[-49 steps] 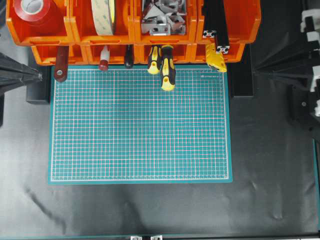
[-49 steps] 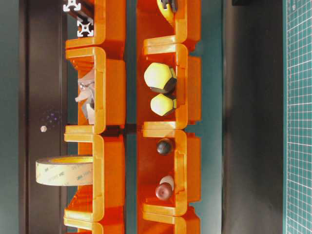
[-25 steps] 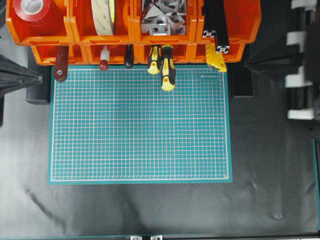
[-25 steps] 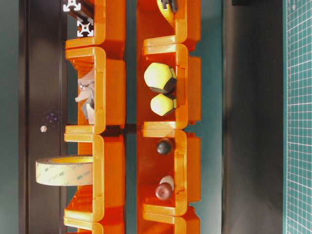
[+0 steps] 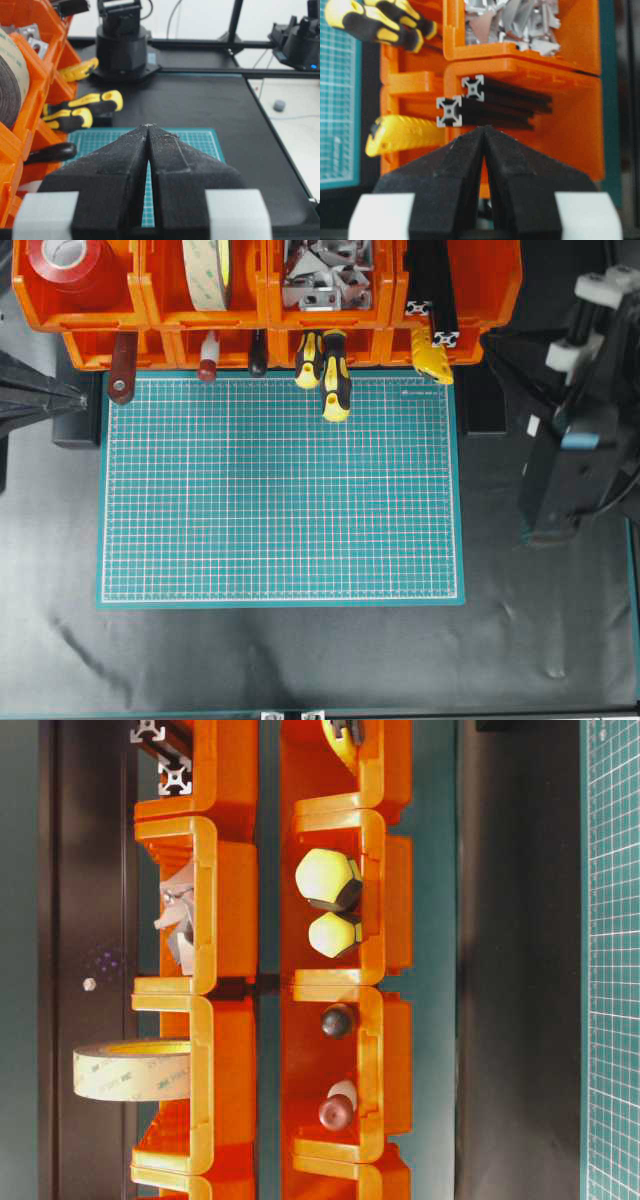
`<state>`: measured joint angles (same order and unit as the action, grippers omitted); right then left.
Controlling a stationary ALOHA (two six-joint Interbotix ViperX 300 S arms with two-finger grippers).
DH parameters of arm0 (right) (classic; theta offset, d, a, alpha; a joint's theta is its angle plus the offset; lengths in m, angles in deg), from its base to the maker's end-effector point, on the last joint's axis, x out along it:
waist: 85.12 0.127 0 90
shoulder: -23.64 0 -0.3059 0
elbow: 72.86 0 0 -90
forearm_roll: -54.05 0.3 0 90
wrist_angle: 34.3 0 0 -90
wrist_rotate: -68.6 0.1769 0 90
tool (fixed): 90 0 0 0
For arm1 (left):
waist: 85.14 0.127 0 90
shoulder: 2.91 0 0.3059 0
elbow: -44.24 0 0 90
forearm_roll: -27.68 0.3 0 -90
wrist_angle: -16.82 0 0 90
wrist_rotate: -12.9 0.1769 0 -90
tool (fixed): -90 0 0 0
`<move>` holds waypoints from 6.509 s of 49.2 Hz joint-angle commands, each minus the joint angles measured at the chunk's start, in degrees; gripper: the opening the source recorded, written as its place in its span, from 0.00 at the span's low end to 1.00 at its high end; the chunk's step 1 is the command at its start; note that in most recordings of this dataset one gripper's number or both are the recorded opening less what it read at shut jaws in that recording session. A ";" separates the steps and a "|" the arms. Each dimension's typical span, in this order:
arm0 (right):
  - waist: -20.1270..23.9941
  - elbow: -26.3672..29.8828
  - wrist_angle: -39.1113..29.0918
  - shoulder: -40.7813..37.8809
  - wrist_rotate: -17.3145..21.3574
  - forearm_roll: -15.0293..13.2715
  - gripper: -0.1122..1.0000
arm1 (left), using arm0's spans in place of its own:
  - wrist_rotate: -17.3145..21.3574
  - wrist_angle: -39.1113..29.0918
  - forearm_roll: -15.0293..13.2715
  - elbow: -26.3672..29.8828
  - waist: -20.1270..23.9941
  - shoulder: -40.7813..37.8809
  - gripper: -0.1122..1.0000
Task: Pick frame from container rack with right arm.
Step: 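Close the right gripper on the black aluminium extrusion in the bin, then pull the black extrusion out of the bin toward the mat center, then lower the held extrusion onto the green cutting mat, then open the right gripper and release the extrusion on the mat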
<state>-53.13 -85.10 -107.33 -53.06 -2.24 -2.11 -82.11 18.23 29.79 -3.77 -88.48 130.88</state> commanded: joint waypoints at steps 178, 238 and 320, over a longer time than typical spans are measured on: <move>8.35 13.97 9.93 -40.34 0.97 -4.04 0.33 | -0.44 -3.60 0.09 0.79 -0.09 4.22 0.10; -1.93 3.96 31.90 -40.87 0.35 -3.69 0.33 | -0.44 -3.60 0.09 0.35 0.00 5.36 0.10; -3.16 -8.44 43.15 -22.15 38.76 11.16 0.83 | -0.35 -7.03 0.09 0.53 -0.09 7.47 0.10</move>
<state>-56.20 -92.40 -64.79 -81.10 34.85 9.40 -82.37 11.37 29.70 -4.13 -88.48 138.35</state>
